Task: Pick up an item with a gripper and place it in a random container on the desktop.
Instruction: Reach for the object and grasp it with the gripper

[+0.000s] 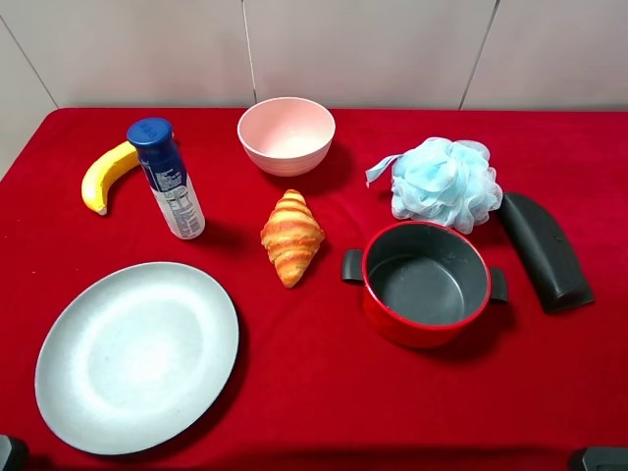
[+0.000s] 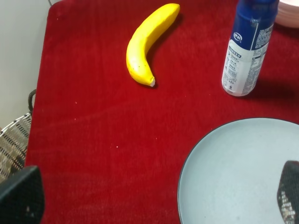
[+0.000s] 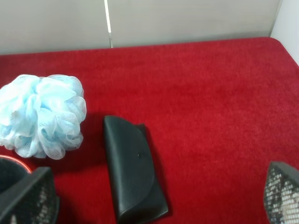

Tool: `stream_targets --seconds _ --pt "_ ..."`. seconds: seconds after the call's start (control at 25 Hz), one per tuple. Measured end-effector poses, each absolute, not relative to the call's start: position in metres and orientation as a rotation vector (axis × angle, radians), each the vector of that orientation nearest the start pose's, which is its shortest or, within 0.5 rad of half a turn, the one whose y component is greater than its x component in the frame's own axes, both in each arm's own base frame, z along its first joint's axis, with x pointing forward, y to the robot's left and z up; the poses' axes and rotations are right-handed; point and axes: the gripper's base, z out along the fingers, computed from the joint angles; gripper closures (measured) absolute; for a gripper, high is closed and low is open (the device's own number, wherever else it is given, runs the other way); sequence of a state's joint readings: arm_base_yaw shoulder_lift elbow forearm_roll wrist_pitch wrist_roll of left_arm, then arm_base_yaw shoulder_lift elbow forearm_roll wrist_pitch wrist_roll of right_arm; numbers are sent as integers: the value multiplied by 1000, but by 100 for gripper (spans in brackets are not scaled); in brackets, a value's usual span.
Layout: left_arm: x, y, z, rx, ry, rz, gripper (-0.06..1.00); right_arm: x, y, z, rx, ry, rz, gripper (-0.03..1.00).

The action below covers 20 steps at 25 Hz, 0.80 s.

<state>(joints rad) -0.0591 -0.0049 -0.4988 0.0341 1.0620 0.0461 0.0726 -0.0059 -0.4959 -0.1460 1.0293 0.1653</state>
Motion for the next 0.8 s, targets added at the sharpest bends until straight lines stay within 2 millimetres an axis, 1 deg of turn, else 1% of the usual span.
stream_targets --seconds 0.64,0.8 --pt "-5 3 277 106 2039 33 -4 -4 -12 279 97 2000 -20 27" --pt "-5 3 277 106 2039 33 -4 2 -11 279 95 2037 -25 27"
